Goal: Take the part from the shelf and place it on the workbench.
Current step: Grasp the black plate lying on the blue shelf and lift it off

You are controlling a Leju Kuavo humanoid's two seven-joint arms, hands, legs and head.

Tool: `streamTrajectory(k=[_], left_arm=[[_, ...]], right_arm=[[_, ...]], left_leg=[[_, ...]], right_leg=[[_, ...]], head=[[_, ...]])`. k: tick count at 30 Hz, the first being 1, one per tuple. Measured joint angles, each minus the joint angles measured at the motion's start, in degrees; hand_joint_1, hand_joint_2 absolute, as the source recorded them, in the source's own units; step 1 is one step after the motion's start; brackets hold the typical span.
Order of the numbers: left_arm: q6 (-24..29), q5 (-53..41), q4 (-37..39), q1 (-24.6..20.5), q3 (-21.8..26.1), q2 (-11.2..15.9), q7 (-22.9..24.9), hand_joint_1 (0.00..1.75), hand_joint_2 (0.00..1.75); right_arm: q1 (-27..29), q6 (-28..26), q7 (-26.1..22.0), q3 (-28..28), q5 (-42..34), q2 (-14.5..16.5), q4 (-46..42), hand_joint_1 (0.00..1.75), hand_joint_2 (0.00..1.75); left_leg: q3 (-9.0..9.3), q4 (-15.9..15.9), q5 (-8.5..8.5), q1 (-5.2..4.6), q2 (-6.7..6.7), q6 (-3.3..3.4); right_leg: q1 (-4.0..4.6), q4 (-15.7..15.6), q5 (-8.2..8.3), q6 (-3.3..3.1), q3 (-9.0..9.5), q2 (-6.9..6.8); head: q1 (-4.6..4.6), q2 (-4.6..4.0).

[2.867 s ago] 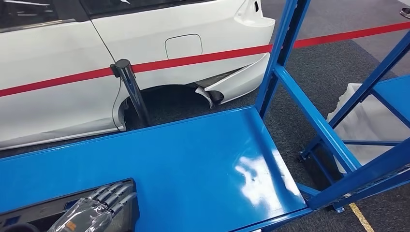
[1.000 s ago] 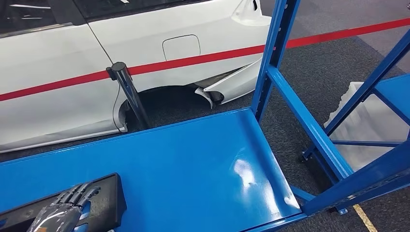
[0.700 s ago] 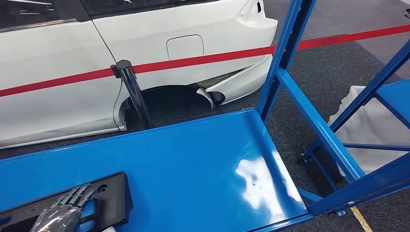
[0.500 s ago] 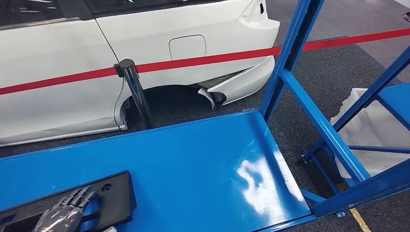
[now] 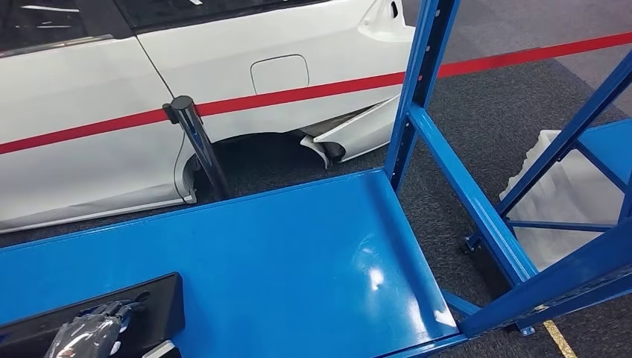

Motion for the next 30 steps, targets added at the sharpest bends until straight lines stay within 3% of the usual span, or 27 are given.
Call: streamTrajectory(k=[1, 2, 4, 6, 10, 12, 14, 15, 16, 17, 19, 20, 22, 25, 27, 29, 30], left_arm=[[0.1, 0.0, 0.1, -0.1, 0.1, 0.0, 0.0, 1.75, 1.75], [0.3, 0.2, 0.1, -0.1, 0.3, -0.1, 0.0, 1.75, 1.75], [0.7, 0.8, 0.1, -0.2, 0.6, -0.1, 0.0, 1.75, 1.75], [1.1, 1.6, 0.1, -0.2, 0.9, -0.1, 0.0, 1.75, 1.75], [1.3, 2.5, 0.1, -0.2, 1.2, -0.1, -0.1, 1.75, 1.75], [1.3, 2.9, 0.1, -0.2, 1.4, -0.2, -0.1, 1.75, 1.75], [1.5, 3.8, 0.1, -0.2, 1.5, -0.3, -0.1, 1.75, 1.75], [1.8, 4.6, 0.1, -0.3, 1.6, -0.3, -0.1, 1.75, 1.75], [2.1, 5.5, 0.1, -0.3, 1.7, -0.3, 0.0, 1.75, 1.75], [2.5, 6.7, 0.1, -0.4, 1.8, -0.2, 0.0, 1.75, 1.75], [3.7, 9.1, 0.1, -0.5, 1.9, 0.0, 0.0, 1.75, 1.75], [4.6, 10.0, 0.1, -0.6, 1.9, 0.3, 0.0, 1.75, 1.75], [7.5, 11.3, 0.0, -0.8, 1.6, 1.0, 0.0, 1.75, 1.75], [16.7, 16.3, -0.3, -3.1, -0.8, 2.5, -0.1, 1.75, 1.75], [24.1, 20.5, -1.1, -6.2, -3.8, 4.1, -0.2, 1.75, 1.75], [29.8, 21.9, -1.9, -8.8, -6.9, 5.5, -0.3, 1.75, 1.75], [32.1, 21.6, -2.3, -9.9, -8.4, 6.1, -0.3, 1.75, 1.75]], right_arm=[[0.0, 0.0, 0.0, 0.0, 0.0, 0.0, 0.0, 0.0, 0.0], [0.0, 0.0, 0.0, 0.0, 0.0, 0.0, 0.0, 0.0, 0.0], [0.0, 0.0, 0.0, 0.0, 0.0, 0.0, 0.0, 0.0, 0.0], [-0.1, 0.0, 0.0, 0.0, 0.0, 0.0, 0.0, 0.0, 0.0], [-0.1, 0.0, 0.0, 0.0, 0.0, 0.0, 0.0, 0.0, 0.0], [0.0, 0.0, 0.0, 0.0, 0.0, 0.0, 0.0, 0.0, 0.0], [0.1, 0.0, 0.0, 0.0, -0.1, 0.0, 0.0, 0.0, 0.0], [0.1, 0.0, -0.1, 0.0, -0.1, 0.0, 0.0, 0.0, 0.0], [0.1, 0.0, -0.1, 0.0, -0.1, 0.0, 0.0, 0.0, 0.0], [0.1, 0.0, -0.2, 0.0, -0.1, -0.1, 0.0, 0.0, 0.0], [0.1, 0.0, -0.1, 0.0, -0.1, -0.1, 0.0, 0.0, 0.0], [0.1, 0.0, -0.1, 0.0, -0.1, -0.1, 0.0, 0.0, 0.0], [0.0, 0.0, 0.0, 0.0, -0.2, -0.1, 0.0, 0.0, 0.0], [-0.1, 0.0, 0.0, -0.1, -0.6, -0.1, 0.0, 0.0, 0.0], [-0.1, -0.1, 0.0, -0.1, -0.7, -0.1, 0.0, 0.0, 0.0], [-0.1, -0.1, 0.0, -0.3, -0.8, -0.1, 0.0, 0.0, 0.0], [-0.1, -0.1, 0.0, -0.4, -0.9, -0.1, 0.0, 0.0, 0.0]], left_leg=[[0.1, -0.3, 0.75, -0.02, 0.0, 0.07], [1.42, -3.1, 2.52, -0.06, -0.01, 0.25], [5.61, -11.9, 6.45, -0.3, -0.03, 0.87], [7.98, -17.2, 8.09, -0.67, -0.04, 1.4], [8.42, -18.3, 8.52, -0.68, 0.04, 2.47], [8.6, -18.6, 8.86, -0.42, 0.18, 3.04], [8.52, -18.6, 8.88, -0.39, 0.24, 3.2], [8.51, -18.6, 8.88, -0.33, 0.23, 3.19], [8.55, -18.6, 8.86, -0.22, 0.21, 3.15], [8.64, -18.5, 8.81, -0.05, 0.14, 3.02], [8.78, -18.2, 8.56, 0.16, -0.09, 2.42], [8.69, -17.9, 8.37, 0.15, -0.23, 1.97], [8.43, -17.6, 8.25, 0.01, -0.41, 1.08], [7.94, -17.1, 7.99, 0.38, -0.41, 0.23], [5.85, -12.5, 5.27, 0.49, -0.18, -0.11], [2.03, -4.1, 1.41, 0.43, -0.05, -0.3], [0.47, -0.9, 0.45, 0.4, -0.05, -0.29]], right_leg=[[0.06, 0.0, -0.02, 0.0, 0.09, 0.0], [0.08, 0.0, -0.06, 0.01, 0.24, 0.01], [0.18, 0.0, -0.2, 0.17, 0.55, 0.1], [0.31, 0.1, -0.39, 0.49, 0.7, 0.22], [0.1, 1.0, -1.31, 1.49, 0.56, 0.27], [-0.06, 6.2, -4.56, 2.05, -1.57, 0.26], [-0.3, 14.2, -8.35, 2.47, -5.17, 0.25], [-0.49, 16.8, -9.07, 2.69, -6.31, 0.24], [-0.72, 17.3, -8.66, 2.91, -6.39, 0.23], [-0.99, 15.3, -7.22, 3.17, -5.31, 0.21], [-1.65, 7.3, -3.55, 3.79, -1.23, 0.09], [-1.84, 4.0, -2.44, 3.79, 0.33, 0.17], [-1.8, 1.3, -2.05, 3.19, 1.26, 0.37], [-1.53, 1.2, -1.65, 1.7, 0.89, 0.33], [-1.54, 1.1, -1.35, 1.05, 0.72, 0.02], [-1.34, 1.1, -1.25, 0.72, 0.48, -0.1], [-1.22, 1.1, -1.24, 0.65, 0.42, -0.06]], head=[[-0.01, 0.0], [-0.02, 0.0], [-0.02, 0.0], [-0.01, 0.0], [0.03, 0.0], [0.09, 0.0], [0.14, 0.0], [0.15, 0.0], [0.15, 0.0], [0.15, 0.0], [0.18, 0.0], [0.19, 0.0], [0.13, 0.0], [0.02, 0.0], [-0.03, 0.0], [-0.07, 0.0], [-0.08, 0.0]])
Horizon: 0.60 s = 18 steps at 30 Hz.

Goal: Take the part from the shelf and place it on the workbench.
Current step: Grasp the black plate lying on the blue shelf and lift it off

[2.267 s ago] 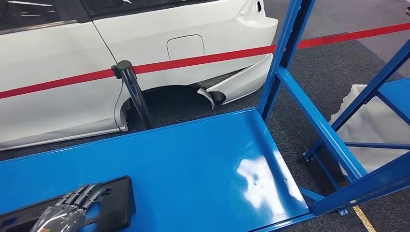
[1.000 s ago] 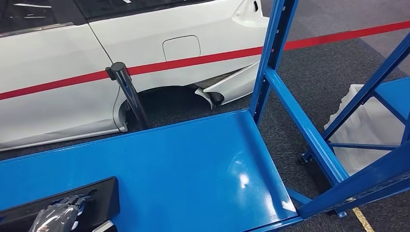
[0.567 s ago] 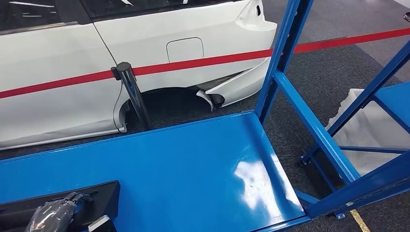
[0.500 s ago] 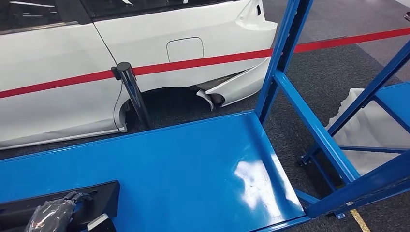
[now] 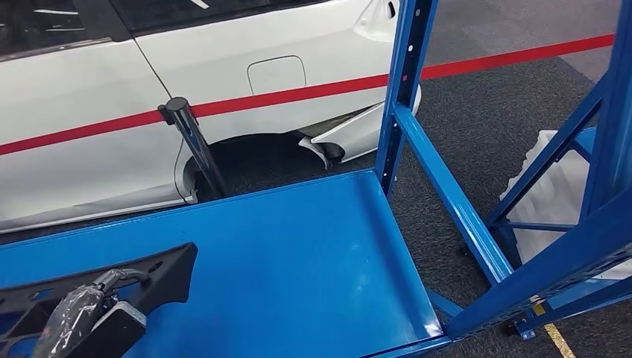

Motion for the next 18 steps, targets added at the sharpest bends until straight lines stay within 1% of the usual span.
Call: streamTrajectory(k=[1, 2, 3, 4, 5, 6, 7, 9, 10, 11, 12, 14, 15, 16, 17, 18], left_arm=[[2.1, -0.9, -0.3, -1.0, -1.4, 0.5, -0.1, 1.75, 1.75], [4.3, -2.2, -0.6, -1.8, -2.5, 1.0, -0.3, 1.75, 1.75], [6.3, -3.7, -1.1, -2.6, -3.5, 1.5, -0.6, 1.75, 1.75], [8.3, -5.4, -1.6, -3.3, -4.2, 1.8, -0.8, 1.75, 1.75], [9.9, -7.1, -2.3, -3.9, -4.6, 2.2, -1.0, 1.75, 1.75], [11.1, -8.6, -3.0, -4.5, -5.1, 2.6, -1.0, 1.75, 1.75], [11.9, -10.0, -3.8, -4.9, -5.4, 2.9, -0.9, 1.75, 1.75], [12.4, -13.4, -5.1, -5.3, -6.1, 3.3, -0.5, 1.75, 1.75], [12.2, -15.8, -5.8, -5.3, -6.1, 3.4, -0.3, 1.75, 1.75], [11.8, -18.4, -6.6, -5.2, -6.0, 3.4, -0.2, 1.75, 1.75], [11.1, -21.0, -7.5, -5.0, -5.9, 3.4, -0.1, 1.75, 1.75], [9.2, -25.0, -9.2, -4.4, -5.3, 3.3, 0.0, 1.75, 1.75], [8.4, -26.5, -10.0, -4.1, -4.9, 3.2, 0.1, 1.75, 1.75], [7.8, -27.9, -10.7, -3.8, -4.5, 3.1, 0.1, 1.75, 1.75], [7.2, -29.3, -11.4, -3.6, -4.1, 3.0, 0.2, 1.75, 1.75], [6.5, -30.9, -12.2, -3.5, -3.6, 2.9, 0.2, 1.75, 1.75]], right_arm=[[0.0, 0.0, 0.0, -0.1, -0.1, 0.0, 0.0, 0.0, 0.0], [0.0, -0.1, 0.0, -0.3, -0.3, 0.0, 0.0, 0.0, 0.0], [0.0, -0.2, 0.0, -0.4, -0.4, 0.0, 0.0, 0.0, 0.0], [0.0, -0.3, 0.0, -0.5, -0.5, 0.0, 0.0, 0.0, 0.0], [-0.1, -0.3, 0.0, -0.5, -0.6, 0.1, 0.0, 0.0, 0.0], [-0.1, -0.4, 0.0, -0.6, -0.7, 0.2, 0.0, 0.0, 0.0], [0.0, -0.4, 0.0, -0.7, -0.7, 0.2, 0.0, 0.0, 0.0], [0.0, -0.5, 0.0, -0.9, -0.8, 0.2, 0.0, 0.0, 0.0], [0.1, -0.6, 0.0, -1.0, -0.8, 0.2, 0.0, 0.0, 0.0], [0.1, -0.7, 0.0, -1.0, -0.9, 0.2, 0.0, 0.0, 0.0], [0.1, -0.7, 0.0, -1.0, -0.9, 0.2, 0.0, 0.0, 0.0], [0.2, -0.8, 0.0, -1.0, -1.0, 0.2, 0.0, 0.0, 0.0], [0.2, -0.8, 0.0, -1.1, -1.0, 0.2, 0.0, 0.0, 0.0], [0.2, -0.9, 0.0, -1.1, -1.0, 0.2, 0.0, 0.0, 0.0], [0.2, -0.9, 0.0, -1.1, -1.0, 0.2, 0.0, 0.0, 0.0], [0.2, -0.9, 0.0, -1.2, -0.9, 0.2, 0.0, 0.0, 0.0]], left_leg=[[-0.65, 1.2, 0.09, -0.04, 0.0, 0.12], [-0.16, 0.0, 1.3, -0.13, 0.0, 0.35], [1.34, -3.4, 3.31, -0.28, -0.02, 0.71], [3.31, -7.9, 5.43, -0.5, -0.07, 1.21], [5.03, -11.9, 6.99, -0.75, -0.08, 1.67], [6.15, -14.6, 7.92, -0.98, -0.03, 1.98], [6.63, -16.0, 8.19, -1.15, 0.04, 2.13], [6.61, -16.4, 8.25, -1.17, 0.22, 2.1], [6.64, -16.6, 8.39, -1.06, 0.29, 2.19], [6.66, -16.7, 8.52, -0.91, 0.36, 2.34], [6.69, -16.9, 8.65, -0.76, 0.45, 2.5], [6.63, -16.9, 8.68, -0.62, 0.59, 2.69], [6.6, -16.9, 8.69, -0.56, 0.63, 2.71], [6.6, -16.9, 8.68, -0.45, 0.65, 2.7], [6.65, -16.8, 8.66, -0.28, 0.64, 2.66], [6.75, -16.8, 8.59, -0.07, 0.62, 2.54]], right_leg=[[0.11, 0.0, 0.01, -0.05, 0.0, 0.07], [0.21, 0.0, 0.0, -0.06, 0.06, 0.17], [0.29, 0.0, -0.01, -0.06, 0.18, 0.26], [0.34, 0.0, -0.04, -0.05, 0.27, 0.34], [0.51, 0.1, -0.1, 0.02, 0.28, 0.4], [0.63, 0.1, -0.15, 0.1, 0.21, 0.48], [0.72, 0.1, -0.21, 0.2, 0.06, 0.56], [0.78, 0.2, -0.31, 0.45, -0.15, 0.68], [0.72, 0.5, -0.66, 0.66, -0.29, 0.66], [0.69, 1.6, -1.51, 0.9, -0.71, 0.61], [0.68, 4.1, -3.07, 1.19, -1.72, 0.58], [0.56, 11.8, -7.03, 1.63, -5.26, 0.5], [0.48, 15.5, -8.36, 1.81, -7.02, 0.48], [0.37, 17.3, -8.54, 1.96, -7.94, 0.45], [0.26, 16.8, -7.59, 2.11, -7.78, 0.42], [0.11, 14.1, -5.71, 2.3, -6.5, 0.37]], head=[[-0.01, 0.0], [-0.01, 0.0], [-0.01, 0.0], [-0.02, 0.0], [-0.02, 0.0], [-0.01, 0.0], [-0.01, 0.0], [0.01, 0.0], [0.02, 0.0], [0.05, 0.0], [0.08, 0.0], [0.15, 0.0], [0.16, 0.0], [0.17, 0.0], [0.18, 0.0], [0.19, 0.0]])
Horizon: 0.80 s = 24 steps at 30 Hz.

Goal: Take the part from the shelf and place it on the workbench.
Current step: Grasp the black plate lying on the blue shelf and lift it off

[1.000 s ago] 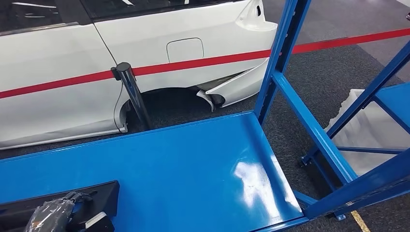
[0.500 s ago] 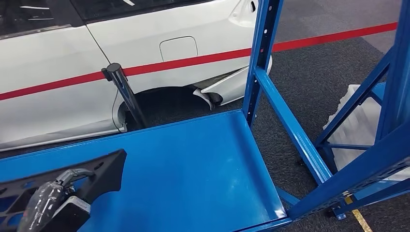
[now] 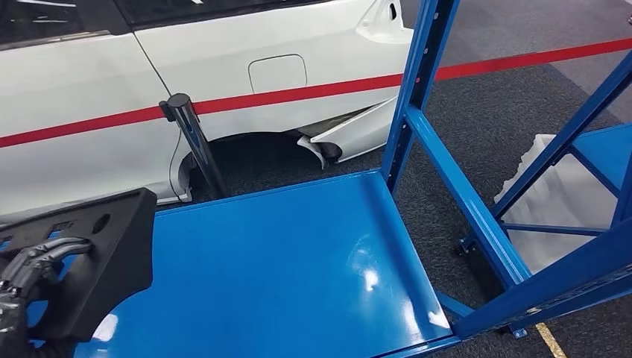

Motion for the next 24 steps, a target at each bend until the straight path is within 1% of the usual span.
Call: streamTrajectory(k=[1, 2, 3, 4, 5, 7, 8, 9, 10, 11, 12, 13, 14, 15, 17, 18, 19, 20, 21, 22, 23, 24], left_arm=[[-0.8, -1.7, -0.8, 0.1, 0.4, -0.1, 0.0, 1.75, 1.75], [-1.7, -3.4, -1.5, 0.3, 1.0, -0.2, 0.0, 1.75, 1.75], [-2.6, -4.7, -2.1, 0.3, 1.6, -0.4, 0.0, 1.75, 1.75], [-3.3, -5.6, -2.5, 0.3, 2.2, -0.4, 0.0, 1.75, 1.75], [-3.8, -6.3, -2.6, 0.3, 2.8, -0.5, 0.0, 1.75, 1.75], [-4.6, -7.7, -2.7, 0.3, 3.8, -0.7, 0.0, 1.75, 1.75], [-5.0, -8.6, -2.7, 0.2, 4.3, -0.8, 0.0, 1.75, 1.75], [-5.5, -9.4, -2.7, 0.2, 4.7, -0.9, 0.0, 1.75, 1.75], [-6.0, -10.1, -2.7, 0.0, 5.2, -0.9, 0.0, 1.75, 1.75], [-6.6, -10.7, -2.7, -0.1, 5.7, -1.0, 0.0, 1.75, 1.75], [-7.1, -11.1, -2.7, -0.4, 6.0, -1.1, 0.0, 1.75, 1.75], [-7.6, -11.5, -2.7, -0.5, 6.2, -1.1, 0.0, 1.75, 1.75], [-8.0, -11.7, -2.8, -0.7, 6.4, -1.2, 0.0, 1.75, 1.75], [-8.3, -11.8, -2.8, -0.8, 6.6, -1.3, 0.0, 1.75, 1.75], [-8.8, -12.0, -2.8, -1.4, 6.8, -1.4, 0.0, 1.75, 1.75], [-9.1, -12.1, -2.8, -1.7, 6.8, -1.4, 0.0, 1.75, 1.75], [-9.4, -12.1, -2.8, -2.0, 6.9, -1.4, 0.0, 1.75, 1.75], [-9.6, -12.1, -2.8, -2.1, 6.9, -1.5, 0.0, 1.75, 1.75], [-9.7, -12.1, -2.8, -2.2, 6.9, -1.5, 0.0, 1.75, 1.75], [-9.8, -12.1, -2.8, -2.4, 6.9, -1.6, 0.0, 1.75, 1.75], [-9.9, -12.1, -2.8, -2.6, 6.9, -1.7, 0.0, 1.75, 1.75], [-9.9, -12.1, -2.8, -2.7, 6.9, -1.7, 0.0, 1.75, 1.75]], right_arm=[[0.0, 0.0, 0.0, 0.0, 0.1, 0.0, 0.0, 0.0, 0.0], [0.0, 0.0, 0.0, -0.1, 0.1, 0.1, 0.0, 0.0, 0.0], [0.0, 0.0, 0.0, -0.1, 0.2, 0.1, 0.0, 0.0, 0.0], [0.0, 0.0, 0.0, -0.2, 0.2, 0.2, 0.0, 0.0, 0.0], [0.0, 0.0, 0.0, -0.2, 0.2, 0.3, 0.0, 0.0, 0.0], [0.0, 0.0, 0.0, -0.3, 0.2, 0.3, 0.0, 0.0, 0.0], [-0.1, 0.0, 0.0, -0.3, 0.2, 0.3, 0.0, 0.0, 0.0], [-0.1, 0.0, 0.0, -0.3, 0.3, 0.4, 0.0, 0.0, 0.0], [-0.1, 0.0, 0.0, -0.3, 0.3, 0.4, 0.0, 0.0, 0.0], [-0.1, 0.0, 0.0, -0.4, 0.3, 0.4, 0.0, 0.0, 0.0], [-0.1, 0.0, 0.0, -0.4, 0.3, 0.4, 0.0, 0.0, 0.0], [0.0, 0.0, 0.0, -0.5, 0.3, 0.5, 0.0, 0.0, 0.0], [0.0, 0.0, 0.0, -0.6, 0.3, 0.5, 0.0, 0.0, 0.0], [0.0, 0.0, 0.0, -0.6, 0.3, 0.6, 0.0, 0.0, 0.0], [-0.1, 0.0, 0.0, -0.7, 0.2, 0.7, 0.0, 0.0, 0.0], [-0.1, 0.0, 0.0, -0.7, 0.2, 0.8, 0.0, 0.0, 0.0], [-0.1, 0.0, 0.0, -0.8, 0.2, 0.8, 0.0, 0.0, 0.0], [-0.1, 0.0, 0.0, -0.8, 0.1, 0.9, 0.0, 0.0, 0.0], [-0.1, 0.0, 0.0, -0.8, 0.1, 0.9, 0.0, 0.0, 0.0], [-0.1, 0.0, 0.0, -0.8, 0.1, 0.9, 0.0, 0.0, 0.0], [0.0, 0.0, 0.0, -0.8, 0.0, 1.0, 0.0, 0.0, 0.0], [0.0, 0.0, 0.0, -0.8, 0.0, 1.0, 0.0, 0.0, 0.0]], left_leg=[[0.08, 0.2, -0.13, 0.2, -0.03, -0.23], [0.04, 0.5, -0.35, 0.21, -0.09, -0.61], [-0.05, 0.8, -0.51, 0.18, -0.14, -1.02], [-0.16, 1.0, -0.57, 0.12, -0.2, -1.44], [-0.25, 1.0, -0.49, 0.08, -0.24, -1.81], [-0.29, 1.0, -0.43, 0.37, -0.24, -2.28], [-0.62, 1.9, -1.17, 0.49, -0.22, -2.44], [-1.41, 3.9, -2.71, 0.53, -0.21, -2.57], [-2.7, 7.2, -4.91, 0.52, -0.21, -2.69], [-4.33, 11.4, -7.28, 0.47, -0.21, -2.77], [-5.78, 15.3, -9.12, 0.4, -0.22, -2.78], [-6.55, 17.8, -10.02, 0.31, -0.23, -2.7], [-6.23, 18.1, -9.81, 0.19, -0.23, -2.47], [-4.72, 15.8, -8.6, -0.01, -0.23, -2.09], [0.3, 7.0, -5.37, -0.63, -0.3, -0.95], [2.22, 3.3, -4.18, -0.99, -0.26, -0.51], [3.27, 1.1, -3.56, -1.31, -0.22, -0.22], [3.44, 0.3, -3.41, -1.55, -0.15, -0.07], [3.26, 0.3, -3.03, -1.71, -0.07, -0.02], [3.1, 0.0, -2.58, -1.58, -0.03, 0.2], [2.93, -0.3, -2.04, -1.47, 0.01, 0.44], [2.66, -0.7, -1.44, -1.3, 0.09, 0.77]], right_leg=[[-0.23, -4.1, 2.23, 0.23, 1.94, -0.09], [-0.39, -8.1, 3.87, 0.42, 3.72, -0.12], [-0.49, -10.9, 4.94, 0.35, 4.94, -0.08], [-0.48, -12.3, 5.34, 0.11, 5.45, -0.01], [-0.33, -12.6, 5.34, -0.31, 5.42, 0.12], [-0.22, -12.6, 5.74, -1.26, 5.15, 0.16], [-0.22, -12.7, 5.97, -1.66, 5.01, 0.14], [-0.25, -12.7, 6.2, -2.03, 4.83, 0.1], [-0.19, -12.7, 6.38, -2.32, 4.62, 0.07], [-0.06, -12.7, 6.55, -2.57, 4.36, 0.04], [0.11, -12.7, 6.71, -2.79, 4.13, 0.0], [0.27, -12.7, 6.85, -2.95, 3.93, -0.02], [0.42, -12.7, 7.0, -3.06, 3.78, -0.02], [0.55, -12.7, 7.17, -3.12, 3.68, 0.0], [0.72, -12.7, 7.52, -3.05, 3.57, 0.04], [0.81, -12.7, 7.71, -2.92, 3.51, 0.05], [0.82, -12.7, 7.91, -2.7, 3.42, 0.04], [0.8, -12.8, 8.12, -2.41, 3.31, 0.01], [0.77, -12.8, 8.36, -2.07, 3.24, -0.01], [0.72, -12.8, 8.46, -1.73, 3.11, -0.04], [0.72, -12.5, 8.04, -1.39, 2.86, -0.04], [0.73, -11.3, 6.76, -1.07, 2.31, -0.04]], head=[[0.01, 0.0], [0.02, 0.0], [0.01, 0.0], [-0.01, 0.0], [-0.04, 0.0], [-0.08, 0.0], [-0.1, 0.0], [-0.12, 0.0], [-0.15, 0.0], [-0.18, 0.0], [-0.19, 0.0], [-0.2, 0.0], [-0.21, 0.0], [-0.21, 0.0], [-0.21, 0.0], [-0.21, 0.0], [-0.2, 0.0], [-0.2, 0.0], [-0.2, 0.0], [-0.21, 0.0], [-0.17, 0.0], [-0.11, 0.0]])
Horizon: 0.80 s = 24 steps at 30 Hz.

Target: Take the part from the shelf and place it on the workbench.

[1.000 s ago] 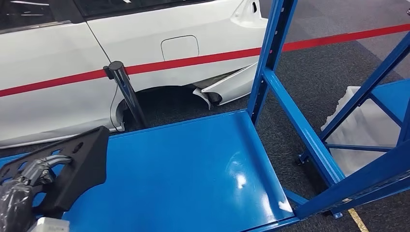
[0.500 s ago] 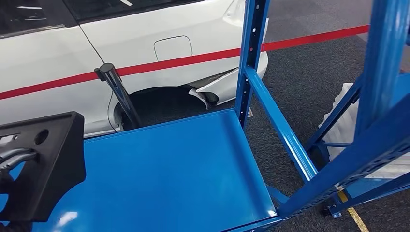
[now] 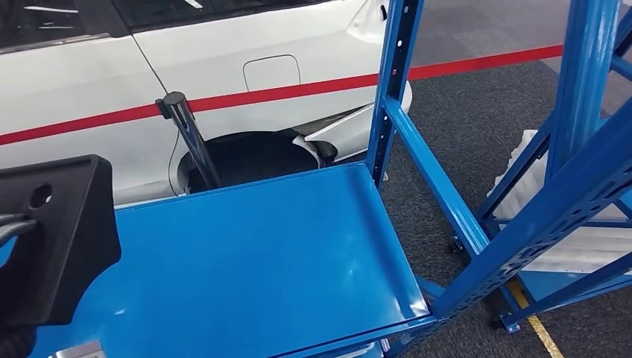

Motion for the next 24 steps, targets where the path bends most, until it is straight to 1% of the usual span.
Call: streamTrajectory(k=[1, 3, 4, 5, 6, 7, 8, 9, 10, 11, 12, 13, 14, 15, 16, 18, 19, 20, 21, 22, 23, 24], left_arm=[[-0.1, 0.0, 0.0, -0.1, 0.0, -0.1, 0.0, 1.75, 1.75], [-0.3, 0.0, 0.0, -0.2, -0.1, -0.3, 0.0, 1.75, 1.75], [-0.4, 0.0, 0.0, -0.1, -0.2, -0.4, 0.0, 1.75, 1.75], [-0.5, 0.0, 0.0, -0.1, -0.3, -0.5, 0.0, 1.75, 1.75], [-0.5, 0.0, 0.0, -0.1, -0.3, -0.6, 0.0, 1.75, 1.75], [-0.5, 0.0, 0.0, -0.1, -0.3, -0.7, 0.0, 1.75, 1.75], [-0.5, 0.0, 0.0, -0.1, -0.3, -0.8, 0.0, 1.75, 1.75], [-0.5, 0.0, 0.0, -0.1, -0.3, -0.9, 0.0, 1.75, 1.75], [-0.5, 0.1, 0.0, -0.1, -0.3, -0.9, 0.0, 1.75, 1.75], [-0.4, 0.1, 0.0, -0.1, -0.3, -1.0, 0.0, 1.75, 1.75], [-0.4, 0.2, 0.0, -0.1, -0.3, -1.0, 0.0, 1.75, 1.75], [-0.4, 0.2, 0.0, -0.1, -0.3, -1.0, 0.0, 1.75, 1.75], [-0.4, 0.2, 0.0, 0.0, -0.3, -1.0, 0.0, 1.75, 1.75], [-0.3, 0.3, 0.0, 0.0, -0.3, -1.1, 0.0, 1.75, 1.75], [-0.3, 0.4, 0.0, 0.1, -0.2, -1.1, 0.0, 1.75, 1.75], [-0.3, 0.6, 0.0, 0.2, -0.2, -1.1, 0.0, 1.75, 1.75], [-0.3, 0.7, 0.0, 0.2, -0.2, -1.1, 0.0, 1.75, 1.75], [-0.3, 0.8, 0.0, 0.2, -0.3, -1.1, 0.0, 1.75, 1.75], [-0.4, 0.8, 0.0, 0.2, -0.3, -1.1, 0.0, 1.75, 1.75], [-0.5, 0.8, 0.0, 0.2, -0.3, -1.1, 0.0, 1.75, 1.75], [-0.6, 0.8, 0.0, 0.2, -0.3, -1.1, 0.0, 1.75, 1.75], [-0.7, 0.9, 0.0, 0.1, -0.2, -1.1, 0.0, 1.75, 1.75]], right_arm=[[0.0, 0.0, 0.0, 0.0, 0.0, 0.0, 0.0, 0.0, 0.0], [0.1, 0.0, 0.0, 0.0, -0.1, 0.0, 0.0, 0.0, 0.0], [0.1, 0.1, 0.0, 0.0, -0.1, 0.0, 0.0, 0.0, 0.0], [0.1, 0.1, 0.0, 0.0, -0.1, 0.0, 0.0, 0.0, 0.0], [0.1, 0.2, 0.0, 0.0, -0.2, 0.0, 0.0, 0.0, 0.0], [0.1, 0.2, 0.0, 0.0, -0.2, 0.0, 0.0, 0.0, 0.0], [0.0, 0.2, 0.0, 0.0, -0.2, 0.0, 0.0, 0.0, 0.0], [0.0, 0.2, 0.0, 0.0, -0.2, 0.0, 0.0, 0.0, 0.0], [0.0, 0.2, 0.0, 0.0, -0.2, 0.0, 0.1, 0.0, 0.0], [0.0, 0.2, 0.0, 0.0, -0.2, 0.0, 0.1, 0.0, 0.0], [0.0, 0.2, 0.0, 0.0, -0.2, 0.0, 0.1, 0.0, 0.0], [0.0, 0.3, 0.0, 0.0, -0.2, 0.0, 0.1, 0.0, 0.0], [0.0, 0.3, 0.0, 0.0, -0.2, 0.1, 0.1, 0.0, 0.0], [0.0, 0.4, 0.0, 0.0, -0.2, 0.1, 0.1, 0.0, 0.0], [0.0, 0.4, 0.0, 0.0, -0.2, 0.2, 0.1, 0.0, 0.0], [-0.1, 0.4, 0.0, 0.0, -0.1, 0.2, 0.1, 0.0, 0.0], [-0.1, 0.4, 0.0, 0.0, -0.1, 0.2, 0.1, 0.0, 0.0], [0.0, 0.5, 0.0, 0.0, -0.1, 0.2, 0.1, 0.0, 0.0], [0.0, 0.5, 0.0, 0.0, -0.1, 0.2, 0.1, 0.0, 0.0], [0.0, 0.6, 0.0, 0.0, -0.1, 0.2, 0.1, 0.0, 0.0], [-0.1, 0.6, 0.0, 0.0, -0.1, 0.3, 0.1, 0.0, 0.0], [-0.1, 0.6, 0.0, 0.0, -0.1, 0.4, 0.1, 0.0, 0.0]], left_leg=[[-0.36, -0.3, 0.54, 0.17, 0.07, 0.26], [-1.29, -0.3, 1.24, 0.15, 0.12, 0.57], [-1.73, -0.2, 1.54, 0.14, 0.14, 0.54], [-2.16, -0.2, 1.84, 0.17, 0.16, 0.45], [-2.52, -0.1, 2.08, 0.22, 0.17, 0.31], [-2.81, 0.1, 2.26, 0.3, 0.17, 0.15], [-3.07, 0.3, 2.38, 0.35, 0.17, -0.04], [-3.36, 0.7, 2.48, 0.33, 0.15, -0.25], [-3.61, 1.0, 2.61, 0.29, 0.15, -0.52], [-3.86, 1.2, 2.79, 0.21, 0.16, -0.83], [-4.06, 1.3, 3.04, 0.18, 0.16, -1.2], [-4.21, 1.4, 3.21, 0.24, 0.15, -1.54], [-4.51, 1.8, 2.84, 0.36, 0.12, -1.88], [-5.04, 2.9, 1.62, 0.49, 0.08, -2.22], [-5.95, 5.3, -0.48, 0.61, 0.04, -2.54], [-8.44, 13.0, -5.73, 0.8, 0.03, -3.16], [-9.33, 16.5, -7.35, 0.88, 0.03, -3.35], [-9.4, 18.4, -7.78, 0.93, 0.03, -3.44], [-8.38, 17.8, -6.99, 0.95, 0.02, -3.38], [-6.31, 15.1, -5.43, 0.88, 0.01, -3.15], [-3.4, 10.6, -3.76, 0.72, -0.1, -2.68], [-0.4, 5.8, -2.63, 0.46, -0.22, -2.08]], right_leg=[[0.01, 2.3, -2.11, 0.26, -0.91, 0.01], [-0.07, 9.4, -6.98, 0.66, -3.17, 0.01], [-0.12, 12.4, -8.32, 0.81, -3.82, 0.01], [-0.18, 13.5, -8.5, 0.92, -3.55, 0.0], [-0.24, 12.4, -7.61, 1.02, -2.16, -0.01], [-0.32, 9.1, -6.08, 1.08, 0.29, -0.04], [-0.41, 4.7, -4.79, 1.11, 3.18, -0.12], [-0.39, 0.8, -3.84, 0.92, 5.59, -0.14], [-0.35, -1.9, -3.35, 0.64, 7.06, -0.15], [-0.24, -3.1, -3.29, 0.29, 7.56, -0.11], [-0.08, -3.2, -3.09, -0.14, 7.41, -0.02], [-0.1, -3.2, -2.88, -0.55, 7.05, -0.02], [-0.16, -3.3, -2.59, -1.0, 6.78, -0.03], [-0.27, -3.3, -2.2, -1.51, 6.42, -0.07], [-0.41, -3.4, -1.78, -1.98, 5.95, -0.12], [-0.41, -3.3, -0.91, -2.49, 4.85, -0.17], [-0.38, -3.3, -0.48, -2.56, 4.26, -0.18], [-0.34, -3.3, -0.07, -2.56, 3.7, -0.17], [-0.27, -3.3, 0.32, -2.52, 3.21, -0.15], [-0.18, -3.3, 0.69, -2.45, 2.79, -0.11], [-0.11, -3.3, 1.04, -2.37, 2.46, -0.07], [0.04, -3.3, 1.37, -2.22, 2.17, -0.03]], head=[[0.1, 0.0], [0.32, 0.0], [0.38, 0.0], [0.39, 0.0], [0.4, 0.0], [0.39, 0.0], [0.4, 0.0], [0.39, 0.0], [0.39, 0.0], [0.38, 0.0], [0.35, 0.0], [0.37, 0.0], [0.33, 0.0], [0.29, 0.0], [0.25, 0.0], [0.15, 0.0], [0.13, 0.0], [0.11, 0.0], [0.11, 0.0], [0.11, 0.0], [0.11, 0.0], [0.1, 0.0]])
